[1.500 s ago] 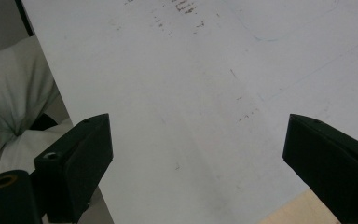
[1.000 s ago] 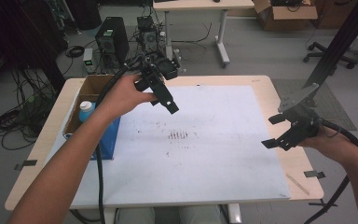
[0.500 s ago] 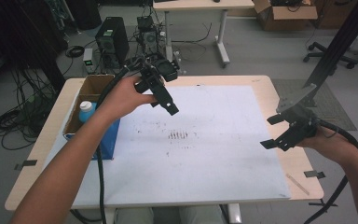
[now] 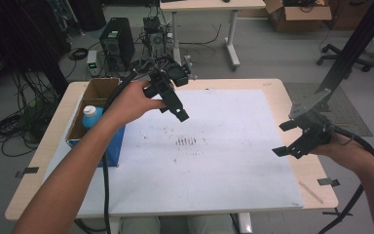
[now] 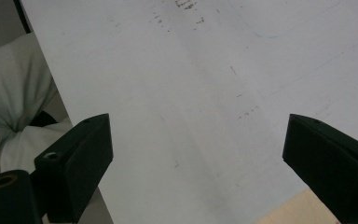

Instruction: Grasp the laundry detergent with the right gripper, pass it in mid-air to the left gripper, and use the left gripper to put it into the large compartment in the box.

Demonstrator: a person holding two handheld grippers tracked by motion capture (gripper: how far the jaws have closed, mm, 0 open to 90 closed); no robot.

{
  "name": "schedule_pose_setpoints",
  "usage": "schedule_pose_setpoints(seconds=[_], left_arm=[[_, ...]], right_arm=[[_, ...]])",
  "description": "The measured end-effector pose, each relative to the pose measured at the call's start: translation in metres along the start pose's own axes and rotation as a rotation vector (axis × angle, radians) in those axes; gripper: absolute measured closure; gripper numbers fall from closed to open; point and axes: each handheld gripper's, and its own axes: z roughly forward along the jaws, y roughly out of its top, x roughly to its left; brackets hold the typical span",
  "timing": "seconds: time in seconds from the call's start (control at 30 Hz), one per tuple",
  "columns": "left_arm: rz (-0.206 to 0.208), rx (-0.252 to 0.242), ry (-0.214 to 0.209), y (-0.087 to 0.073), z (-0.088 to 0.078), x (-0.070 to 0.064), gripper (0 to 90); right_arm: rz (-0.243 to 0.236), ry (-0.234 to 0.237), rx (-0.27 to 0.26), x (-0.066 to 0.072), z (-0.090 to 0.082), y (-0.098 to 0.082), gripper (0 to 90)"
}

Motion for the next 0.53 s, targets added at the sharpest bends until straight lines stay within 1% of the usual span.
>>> schedule_pose_setpoints(seconds=[0.53], left_arm=[[0.0, -0.004, 0.0, -0.0009, -0.0006, 0.0005, 8.0]], right_arm=[[0.0, 0.006, -0.001, 0.0005, 0.0044, 0.0007, 8.0]])
